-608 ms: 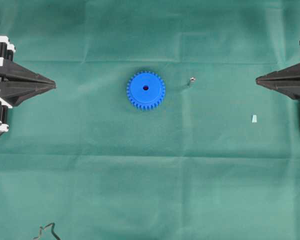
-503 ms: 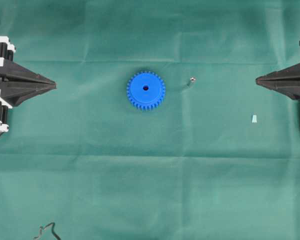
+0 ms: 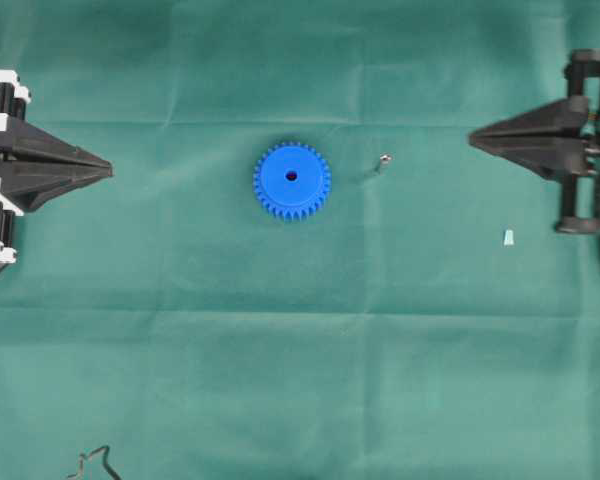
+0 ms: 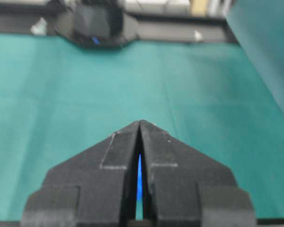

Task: Insert the shaft into the center hole of the gear.
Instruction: 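Move the right gripper left over the silver shaft and lower it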

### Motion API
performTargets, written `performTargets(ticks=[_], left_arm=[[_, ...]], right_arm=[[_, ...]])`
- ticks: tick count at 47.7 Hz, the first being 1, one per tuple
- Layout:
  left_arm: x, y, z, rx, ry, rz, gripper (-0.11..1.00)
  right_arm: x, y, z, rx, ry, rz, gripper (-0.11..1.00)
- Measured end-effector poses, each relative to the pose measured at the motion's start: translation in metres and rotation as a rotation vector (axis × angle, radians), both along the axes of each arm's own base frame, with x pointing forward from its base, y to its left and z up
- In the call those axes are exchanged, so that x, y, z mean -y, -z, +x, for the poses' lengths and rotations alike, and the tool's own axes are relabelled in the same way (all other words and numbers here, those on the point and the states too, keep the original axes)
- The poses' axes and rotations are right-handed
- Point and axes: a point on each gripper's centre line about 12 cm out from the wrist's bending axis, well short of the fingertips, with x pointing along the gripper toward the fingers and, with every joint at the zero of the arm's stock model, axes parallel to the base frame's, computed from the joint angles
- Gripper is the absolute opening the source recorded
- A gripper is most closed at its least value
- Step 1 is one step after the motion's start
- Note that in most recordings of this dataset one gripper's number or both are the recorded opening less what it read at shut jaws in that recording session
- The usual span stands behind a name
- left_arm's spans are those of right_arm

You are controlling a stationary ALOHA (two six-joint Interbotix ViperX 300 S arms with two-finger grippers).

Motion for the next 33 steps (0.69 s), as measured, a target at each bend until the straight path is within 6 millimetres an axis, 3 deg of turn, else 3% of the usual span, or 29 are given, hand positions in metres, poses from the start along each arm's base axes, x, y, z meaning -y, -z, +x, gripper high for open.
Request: performTargets(ticks=[4,12,16,24,33], left_arm=[[0.000,0.001,0.000,-0.003,0.002,0.000,0.00],[0.000,0.001,0.000,-0.003,0.002,0.000,0.00],[0.000,0.000,0.000,0.000,0.002,0.000,0.00],[0.000,0.000,0.000,-0.002,0.002,-0.002,0.00],[0.000,0.000,0.000,-0.002,0.000,0.000,0.00]], right_arm=[[0.007,0.010,0.012,-0.051,0.022,0.011,0.21],[0.018,0.034,0.037,-0.162,0.052,0.037,0.72],[0.022,0.050,0.049,-0.224,0.060,0.048,0.91],[0.030,0.085,0.066,-0.331,0.079,0.066,0.83],[0.038,0.121,0.078,-0.409,0.101,0.086,0.83]])
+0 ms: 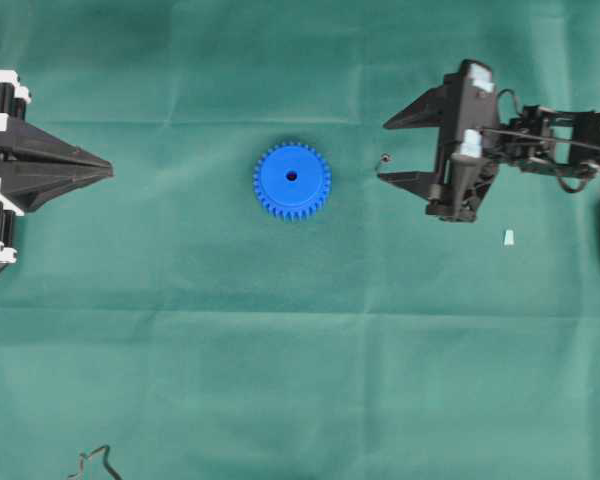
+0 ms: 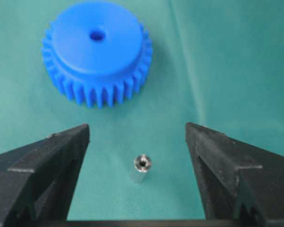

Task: Insert the shaft into the center hole of the gear.
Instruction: 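Move the right gripper left over the silver shaft and lower it, then close the right gripper on the silver shaft and lift it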

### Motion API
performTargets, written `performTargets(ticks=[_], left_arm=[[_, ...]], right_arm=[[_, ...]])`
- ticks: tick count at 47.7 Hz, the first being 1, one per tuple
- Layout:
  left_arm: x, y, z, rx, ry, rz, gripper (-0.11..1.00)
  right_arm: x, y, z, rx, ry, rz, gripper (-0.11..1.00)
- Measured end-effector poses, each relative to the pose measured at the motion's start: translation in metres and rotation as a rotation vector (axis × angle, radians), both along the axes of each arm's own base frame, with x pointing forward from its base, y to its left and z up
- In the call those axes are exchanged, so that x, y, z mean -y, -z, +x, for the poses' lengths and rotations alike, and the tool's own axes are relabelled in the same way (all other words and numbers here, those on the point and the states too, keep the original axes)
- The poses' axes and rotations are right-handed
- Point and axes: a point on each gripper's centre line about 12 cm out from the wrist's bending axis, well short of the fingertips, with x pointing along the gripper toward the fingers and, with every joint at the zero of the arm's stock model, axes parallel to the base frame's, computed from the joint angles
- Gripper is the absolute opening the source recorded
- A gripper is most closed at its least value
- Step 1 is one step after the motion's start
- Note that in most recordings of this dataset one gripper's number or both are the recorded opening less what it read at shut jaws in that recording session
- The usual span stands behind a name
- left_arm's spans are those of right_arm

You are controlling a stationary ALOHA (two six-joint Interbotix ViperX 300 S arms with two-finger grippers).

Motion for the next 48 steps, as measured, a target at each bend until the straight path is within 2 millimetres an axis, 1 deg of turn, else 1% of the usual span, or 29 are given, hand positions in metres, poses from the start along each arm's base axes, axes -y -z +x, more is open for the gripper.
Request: performTargets(ticks=[5,10,22,27,32,38,41,42,43,48], left_arm=[[0.000,0.000,0.000,-0.003,0.001,0.000,0.00],[0.000,0.000,0.000,-0.003,0.000,0.000,0.00],[0.000,0.001,0.000,-0.006,0.001,0.000,0.00],[0.000,0.001,0.000,-0.008,0.000,0.000,0.00],[0.000,0.001,0.000,-0.008,0.001,0.000,0.00],[0.000,0.001,0.000,-0.006,0.001,0.000,0.00],[0.000,0.001,0.000,-0.008,0.001,0.000,0.00],[0.000,0.001,0.000,-0.008,0.001,0.000,0.00],[0.000,0.001,0.000,-0.006,0.001,0.000,0.00],[0.000,0.001,0.000,-0.006,0.001,0.000,0.00]], right_arm=[[0.003,0.017,0.003,-0.043,0.012,0.012,0.83],[0.006,0.026,0.003,-0.065,0.021,0.017,0.82],[0.008,0.034,0.003,-0.077,0.034,0.027,0.81],[0.008,0.035,0.003,-0.080,0.038,0.029,0.78],[0.008,0.035,0.003,-0.082,0.038,0.030,0.66],[0.008,0.035,0.003,-0.082,0.038,0.030,0.34],[0.008,0.036,0.003,-0.085,0.038,0.030,0.20],[0.008,0.036,0.003,-0.084,0.039,0.032,0.17],[0.008,0.036,0.003,-0.084,0.039,0.032,0.16],[0.008,0.036,0.003,-0.089,0.039,0.033,0.16]])
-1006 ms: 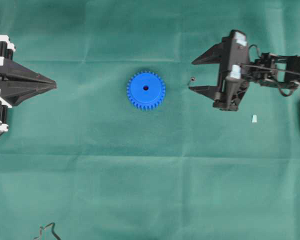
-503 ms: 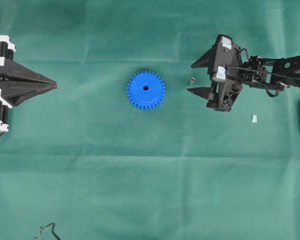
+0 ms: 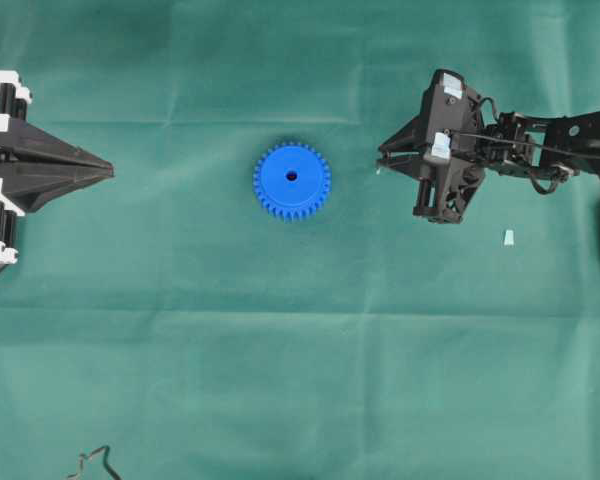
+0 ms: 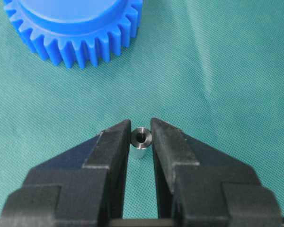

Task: Insert the shaft into the center hole of the gear.
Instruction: 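Close the right gripper on the silver shaft and lift it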

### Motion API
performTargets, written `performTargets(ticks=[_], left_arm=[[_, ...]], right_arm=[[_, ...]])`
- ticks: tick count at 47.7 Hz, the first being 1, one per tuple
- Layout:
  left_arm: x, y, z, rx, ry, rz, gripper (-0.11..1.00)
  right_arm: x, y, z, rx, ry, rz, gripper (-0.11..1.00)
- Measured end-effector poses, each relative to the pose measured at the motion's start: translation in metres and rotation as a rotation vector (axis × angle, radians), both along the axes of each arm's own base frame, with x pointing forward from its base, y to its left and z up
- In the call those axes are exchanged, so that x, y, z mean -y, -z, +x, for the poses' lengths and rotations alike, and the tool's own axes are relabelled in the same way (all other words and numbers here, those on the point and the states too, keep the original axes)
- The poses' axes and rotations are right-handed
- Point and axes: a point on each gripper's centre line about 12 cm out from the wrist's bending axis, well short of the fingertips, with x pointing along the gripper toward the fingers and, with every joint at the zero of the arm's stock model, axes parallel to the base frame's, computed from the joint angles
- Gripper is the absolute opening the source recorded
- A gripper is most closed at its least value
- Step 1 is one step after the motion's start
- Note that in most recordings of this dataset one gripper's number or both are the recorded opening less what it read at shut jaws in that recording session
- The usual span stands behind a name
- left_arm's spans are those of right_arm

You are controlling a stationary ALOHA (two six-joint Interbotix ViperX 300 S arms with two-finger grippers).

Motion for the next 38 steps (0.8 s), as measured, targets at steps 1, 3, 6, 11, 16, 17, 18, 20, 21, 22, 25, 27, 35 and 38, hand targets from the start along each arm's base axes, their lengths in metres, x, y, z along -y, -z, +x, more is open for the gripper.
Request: performTargets(ticks=[1,3,6,11,16,17,18,20,21,22,25,27,35,38], left_arm=[[0.000,0.000,0.000,0.000,0.000,0.000,0.00],[0.000,0.000,0.000,0.000,0.000,0.000,0.00],[0.000,0.001,0.000,-0.002,0.000,0.000,0.00],[0.000,0.000,0.000,-0.002,0.000,0.000,0.00],[0.000,0.000,0.000,-0.005,0.000,0.000,0.00],[0.000,0.001,0.000,-0.008,-0.002,0.000,0.00],[0.000,0.001,0.000,-0.009,0.000,-0.001,0.00],[0.000,0.001,0.000,-0.009,-0.001,0.000,0.00],[0.000,0.001,0.000,-0.008,0.000,-0.001,0.00],[0.000,0.001,0.000,-0.008,0.000,-0.001,0.00],[0.000,0.001,0.000,-0.009,0.000,-0.001,0.00],[0.000,0.001,0.000,-0.009,0.000,-0.001,0.00],[0.000,0.001,0.000,-0.009,0.000,-0.003,0.00],[0.000,0.001,0.000,-0.009,-0.002,-0.003,0.00]], right_arm=[[0.000,0.000,0.000,0.000,0.000,0.000,0.16],[-0.001,0.000,0.000,0.000,-0.002,0.000,0.16],[0.000,0.000,0.000,0.000,0.000,0.000,0.16],[0.000,-0.001,0.001,-0.006,-0.001,0.002,0.16],[0.000,-0.011,0.002,-0.010,-0.006,0.005,0.16],[-0.001,-0.014,0.002,-0.011,-0.008,0.005,0.16],[-0.001,-0.018,0.002,-0.012,-0.008,0.008,0.16],[-0.001,-0.027,0.003,-0.010,-0.010,0.010,0.16],[-0.001,-0.031,0.003,-0.010,-0.013,0.010,0.16],[-0.001,-0.035,0.004,-0.009,-0.013,0.012,0.16],[-0.002,-0.047,0.004,-0.014,-0.019,0.017,0.16],[-0.003,-0.053,0.004,-0.016,-0.021,0.020,0.16],[-0.008,-0.063,0.005,-0.032,-0.040,0.026,0.16],[-0.009,-0.063,0.006,-0.035,-0.044,0.028,0.16]])
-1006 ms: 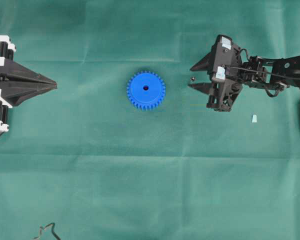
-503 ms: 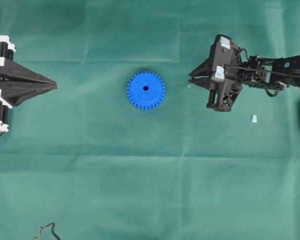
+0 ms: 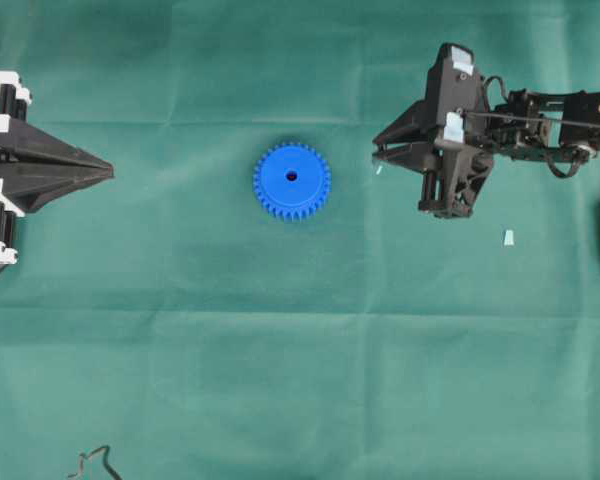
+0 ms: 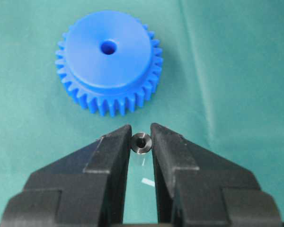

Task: Insert the shaft into the center hole of the gear.
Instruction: 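Close the right gripper on the silver shaft and lift it, then carry the shaft left with the right gripper over the blue gear's hole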

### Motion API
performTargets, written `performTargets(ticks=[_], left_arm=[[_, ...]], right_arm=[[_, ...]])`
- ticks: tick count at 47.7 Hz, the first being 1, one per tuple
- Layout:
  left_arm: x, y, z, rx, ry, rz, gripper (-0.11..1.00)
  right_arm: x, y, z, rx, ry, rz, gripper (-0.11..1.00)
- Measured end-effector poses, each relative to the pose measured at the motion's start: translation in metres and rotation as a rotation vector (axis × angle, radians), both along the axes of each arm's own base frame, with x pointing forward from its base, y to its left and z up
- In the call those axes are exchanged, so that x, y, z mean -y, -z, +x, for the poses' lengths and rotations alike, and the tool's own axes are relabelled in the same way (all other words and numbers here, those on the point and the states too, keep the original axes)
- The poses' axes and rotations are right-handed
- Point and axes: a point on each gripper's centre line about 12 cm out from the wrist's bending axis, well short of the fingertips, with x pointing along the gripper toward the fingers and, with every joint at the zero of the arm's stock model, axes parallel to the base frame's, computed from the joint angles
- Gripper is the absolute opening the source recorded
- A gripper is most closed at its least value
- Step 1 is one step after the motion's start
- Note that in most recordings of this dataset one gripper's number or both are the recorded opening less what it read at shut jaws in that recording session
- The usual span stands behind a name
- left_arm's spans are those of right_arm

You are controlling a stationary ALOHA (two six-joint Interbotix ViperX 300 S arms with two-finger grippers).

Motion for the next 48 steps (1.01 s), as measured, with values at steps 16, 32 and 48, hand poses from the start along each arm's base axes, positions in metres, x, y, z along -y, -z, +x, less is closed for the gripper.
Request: performTargets(ticks=[16,32,48], left_arm=[[0.000,0.000,0.000,0.000,0.000,0.000,0.00],[0.000,0.000,0.000,0.000,0.000,-0.002,0.00],[0.000,0.000,0.000,0.000,0.002,0.000,0.00]], right_arm=[[-0.004,-0.008,0.035,0.054,-0.028,-0.012,0.16],[-0.005,-0.016,0.093,0.067,-0.062,-0.019,0.16],[-0.003,-0.001,0.100,0.053,-0.060,-0.019,0.16]])
